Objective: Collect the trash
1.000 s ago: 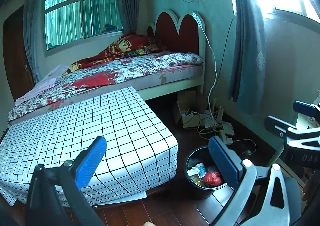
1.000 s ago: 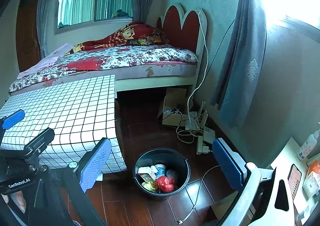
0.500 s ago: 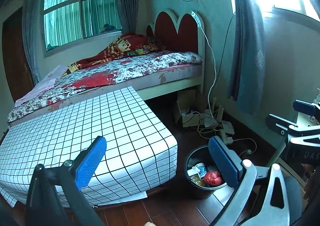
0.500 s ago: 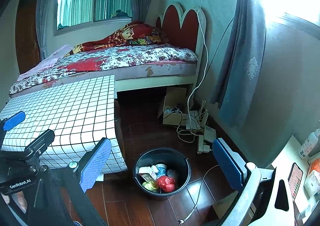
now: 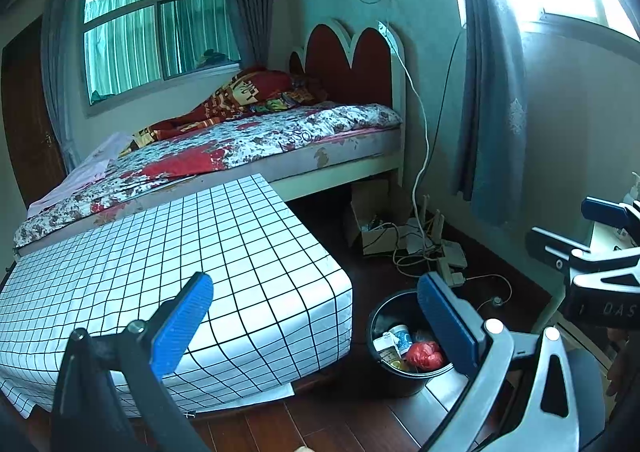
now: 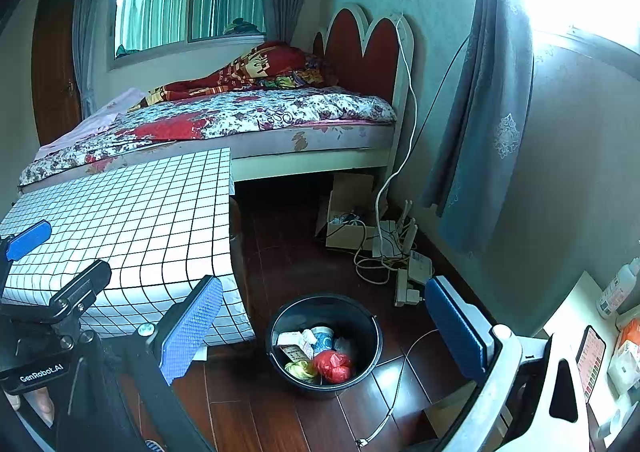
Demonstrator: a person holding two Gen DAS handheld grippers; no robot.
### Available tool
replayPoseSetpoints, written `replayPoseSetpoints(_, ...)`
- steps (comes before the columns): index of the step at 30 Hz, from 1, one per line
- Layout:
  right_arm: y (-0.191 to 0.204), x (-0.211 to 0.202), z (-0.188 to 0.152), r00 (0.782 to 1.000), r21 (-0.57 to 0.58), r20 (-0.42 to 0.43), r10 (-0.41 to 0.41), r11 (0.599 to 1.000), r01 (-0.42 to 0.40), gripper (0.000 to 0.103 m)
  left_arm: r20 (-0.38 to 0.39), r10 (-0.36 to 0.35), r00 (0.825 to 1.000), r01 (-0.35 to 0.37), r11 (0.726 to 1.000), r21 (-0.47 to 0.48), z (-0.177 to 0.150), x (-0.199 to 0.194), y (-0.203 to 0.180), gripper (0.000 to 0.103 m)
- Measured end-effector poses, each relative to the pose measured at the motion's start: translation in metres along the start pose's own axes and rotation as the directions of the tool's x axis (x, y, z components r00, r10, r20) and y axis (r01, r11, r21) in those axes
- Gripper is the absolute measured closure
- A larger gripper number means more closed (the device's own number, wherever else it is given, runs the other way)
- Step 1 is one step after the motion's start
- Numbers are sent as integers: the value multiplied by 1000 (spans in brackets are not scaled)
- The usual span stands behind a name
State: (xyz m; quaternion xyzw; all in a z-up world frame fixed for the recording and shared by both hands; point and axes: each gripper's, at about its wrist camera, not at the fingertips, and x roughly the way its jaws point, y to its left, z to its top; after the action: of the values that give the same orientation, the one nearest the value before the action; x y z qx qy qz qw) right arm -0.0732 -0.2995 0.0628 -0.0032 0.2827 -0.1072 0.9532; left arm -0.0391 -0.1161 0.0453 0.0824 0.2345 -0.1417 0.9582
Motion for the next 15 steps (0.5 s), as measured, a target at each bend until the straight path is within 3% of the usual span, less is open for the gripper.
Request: replayPoseSetpoints(15,-1,2,-5,1000,3,-8,-4,1000,4,1,-4,-17,1000,17,1000,14,-3,-1,-3,1)
